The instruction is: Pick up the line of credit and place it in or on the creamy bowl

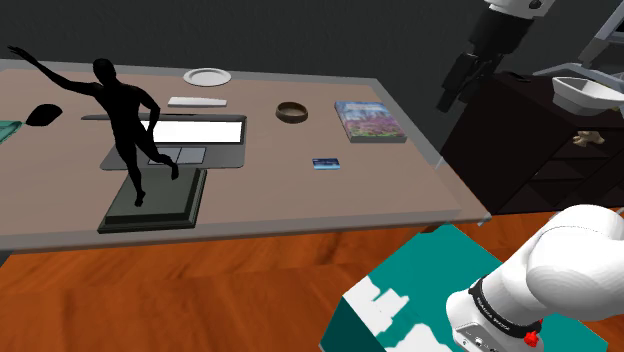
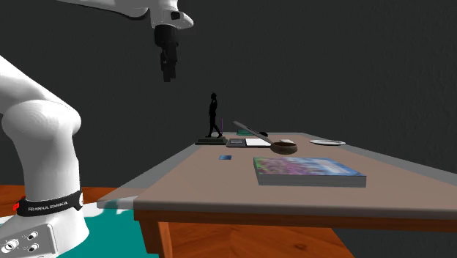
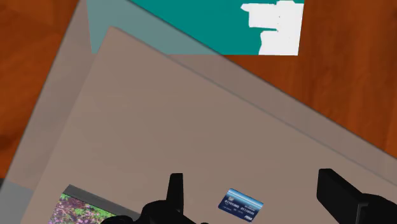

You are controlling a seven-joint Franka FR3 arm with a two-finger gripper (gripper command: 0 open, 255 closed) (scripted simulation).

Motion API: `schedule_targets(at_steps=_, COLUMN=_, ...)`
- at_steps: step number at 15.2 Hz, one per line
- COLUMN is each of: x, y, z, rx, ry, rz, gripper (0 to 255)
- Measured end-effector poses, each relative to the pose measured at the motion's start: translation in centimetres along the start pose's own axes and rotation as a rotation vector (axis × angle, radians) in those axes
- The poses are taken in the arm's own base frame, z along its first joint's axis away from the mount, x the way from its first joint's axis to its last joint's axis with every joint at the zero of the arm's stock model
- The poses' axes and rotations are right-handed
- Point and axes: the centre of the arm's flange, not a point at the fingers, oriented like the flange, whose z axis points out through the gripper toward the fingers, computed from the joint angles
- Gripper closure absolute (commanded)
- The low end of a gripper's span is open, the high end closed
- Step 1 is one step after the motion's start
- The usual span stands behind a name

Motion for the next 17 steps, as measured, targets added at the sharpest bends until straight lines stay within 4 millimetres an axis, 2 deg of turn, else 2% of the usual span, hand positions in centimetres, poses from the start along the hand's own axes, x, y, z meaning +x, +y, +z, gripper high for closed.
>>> schedule_targets(at_steps=2, x=0.2, y=0.2, z=0.6, rx=0.005, ry=0.006, rz=-0.016, gripper=0)
schedule_targets(at_steps=9, x=3.1, y=2.8, z=7.7, rx=0.077, ry=0.110, rz=-0.247, gripper=0)
schedule_targets(at_steps=14, x=6.5, y=3.4, z=13.6, rx=0.133, ry=0.190, rz=-0.427, gripper=0)
schedule_targets(at_steps=17, x=8.9, y=3.6, z=16.4, rx=0.165, ry=0.241, rz=-0.536, gripper=0)
